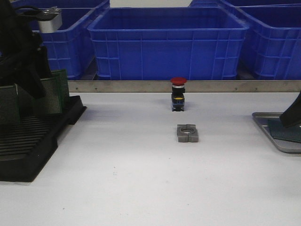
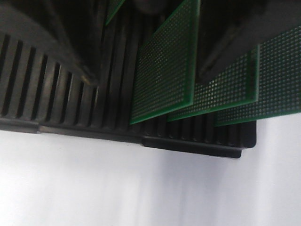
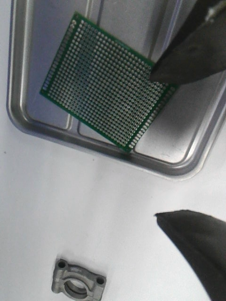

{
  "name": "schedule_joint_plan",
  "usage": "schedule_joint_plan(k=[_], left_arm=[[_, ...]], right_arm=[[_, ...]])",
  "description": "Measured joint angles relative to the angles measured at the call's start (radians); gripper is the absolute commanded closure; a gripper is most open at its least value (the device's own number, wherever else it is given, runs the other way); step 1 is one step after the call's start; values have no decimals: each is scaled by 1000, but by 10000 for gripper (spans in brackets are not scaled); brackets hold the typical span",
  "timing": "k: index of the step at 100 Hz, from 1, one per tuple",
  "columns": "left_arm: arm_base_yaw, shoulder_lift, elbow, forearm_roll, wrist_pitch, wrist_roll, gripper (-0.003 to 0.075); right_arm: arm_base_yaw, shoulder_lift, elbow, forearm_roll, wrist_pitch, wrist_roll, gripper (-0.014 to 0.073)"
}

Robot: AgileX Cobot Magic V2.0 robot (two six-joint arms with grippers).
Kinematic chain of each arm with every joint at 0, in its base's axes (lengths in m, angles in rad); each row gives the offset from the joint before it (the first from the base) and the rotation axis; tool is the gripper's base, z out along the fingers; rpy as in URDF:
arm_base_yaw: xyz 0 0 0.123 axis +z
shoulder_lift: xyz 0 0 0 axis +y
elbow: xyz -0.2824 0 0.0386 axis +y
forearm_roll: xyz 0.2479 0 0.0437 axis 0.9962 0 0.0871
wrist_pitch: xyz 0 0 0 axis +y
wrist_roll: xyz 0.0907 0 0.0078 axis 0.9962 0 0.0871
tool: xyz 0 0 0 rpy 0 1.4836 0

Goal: Place circuit board on tray
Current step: 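Reach the left gripper back into the rack and grasp another green board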

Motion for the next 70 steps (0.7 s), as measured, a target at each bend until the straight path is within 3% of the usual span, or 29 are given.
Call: schedule_joint_plan(k=[24,70], left_arm=[[0,0,0,0,0,0,738],[0,0,-71,1,97,0,741]], right_arm=[[0,0,0,0,3,0,20],[0,0,-4,0,41,0,20]])
